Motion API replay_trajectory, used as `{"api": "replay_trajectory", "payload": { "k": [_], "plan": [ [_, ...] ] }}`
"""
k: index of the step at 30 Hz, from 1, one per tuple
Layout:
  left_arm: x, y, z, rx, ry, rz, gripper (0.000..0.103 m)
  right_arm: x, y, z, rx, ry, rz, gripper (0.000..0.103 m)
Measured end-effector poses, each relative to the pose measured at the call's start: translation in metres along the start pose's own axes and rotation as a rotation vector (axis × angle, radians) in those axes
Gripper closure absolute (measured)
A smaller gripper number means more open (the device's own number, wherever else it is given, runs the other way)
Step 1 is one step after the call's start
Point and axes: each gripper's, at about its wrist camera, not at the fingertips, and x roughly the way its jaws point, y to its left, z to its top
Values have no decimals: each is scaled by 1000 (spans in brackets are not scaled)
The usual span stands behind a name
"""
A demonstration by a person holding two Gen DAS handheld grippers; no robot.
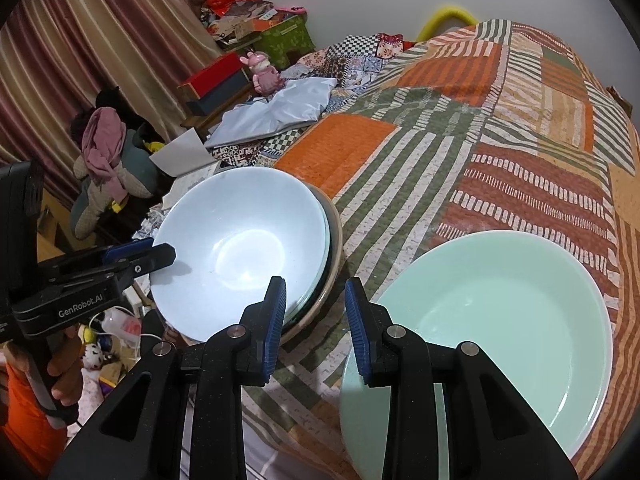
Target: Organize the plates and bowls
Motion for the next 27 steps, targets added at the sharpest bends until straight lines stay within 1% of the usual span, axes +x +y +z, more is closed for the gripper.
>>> {"api": "replay_trajectory", "payload": {
  "k": [5,13,20,23,27],
  "plan": [
    [15,6,-4,-25,38,-39,67,9,0,1,8,25,7,75],
    [30,6,-7,-42,68,-100,67,23,5,2,8,61,13,75],
    [45,1,-8,-33,98,-112,61,32,4,4,12,74,9,74],
    [52,-1,-9,-34,111,-113,61,36,4,5,16,81,7,73],
    [53,-3,-9,-29,99,-107,61,42,4,5,25,93,4,70]
  ]
}}
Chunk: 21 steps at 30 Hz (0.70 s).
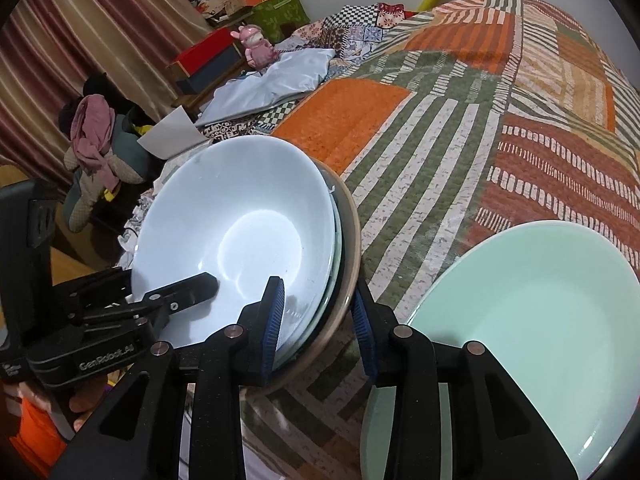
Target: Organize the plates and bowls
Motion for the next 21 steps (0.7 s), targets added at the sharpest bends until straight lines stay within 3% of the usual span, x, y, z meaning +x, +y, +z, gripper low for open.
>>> {"api": "replay_trajectory", "payload": {
  "k": [6,12,21],
  "plan": [
    [-6,-4,0,6,-40,7,61,3,2,0,-12,-6,-40,70],
    [-12,-12,1,19,-66,45,61,-1,-1,1,16,-11,-36,71],
    [-25,-20,3,18,-87,31,61,-16,-3,-1,36,-41,-27,71]
  ]
}}
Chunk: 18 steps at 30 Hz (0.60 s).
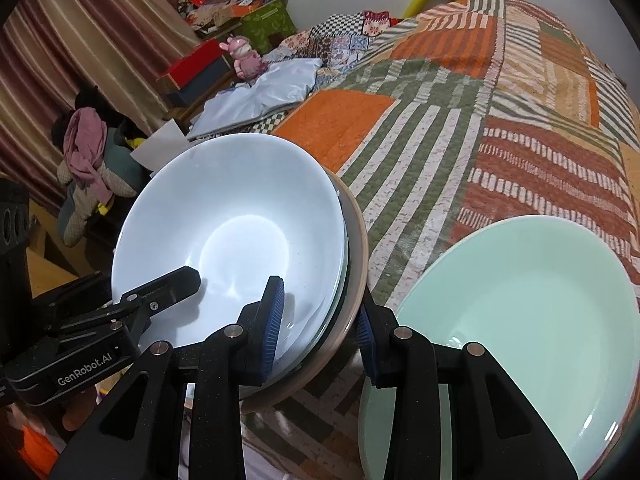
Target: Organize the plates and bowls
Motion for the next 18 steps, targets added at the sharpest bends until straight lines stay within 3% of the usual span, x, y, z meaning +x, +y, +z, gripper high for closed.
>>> {"api": "replay_trajectory", "payload": {
  "k": [18],
  "plan": [
    [-30,-50,8,57,-71,-64,61,-56,-25,-5,44,-117,-27,71]
  ]
}}
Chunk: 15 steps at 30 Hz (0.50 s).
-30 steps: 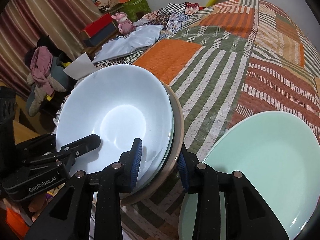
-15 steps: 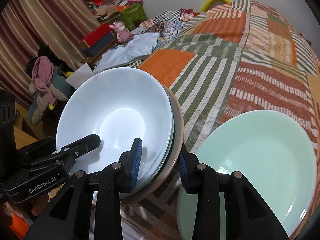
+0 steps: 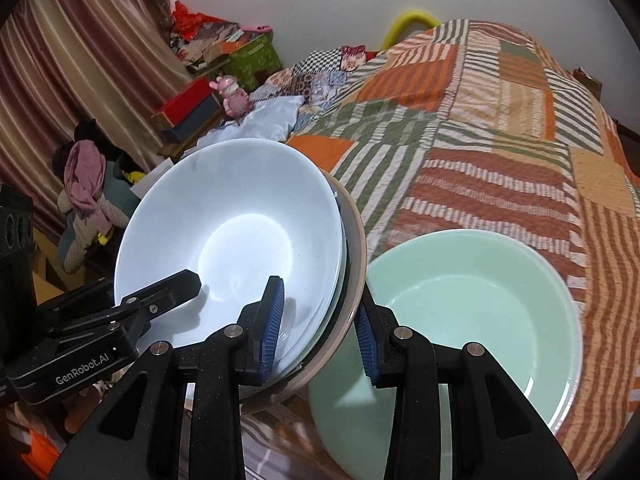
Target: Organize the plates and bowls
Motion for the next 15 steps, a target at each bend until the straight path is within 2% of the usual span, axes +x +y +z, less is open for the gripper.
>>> {"api": "replay_trajectory", "payload": {
  "k": [15],
  "plan": [
    [-5,-62,-7,59,-2,-19,61,-41,-41,-14,39,-67,-6,71]
  ]
}}
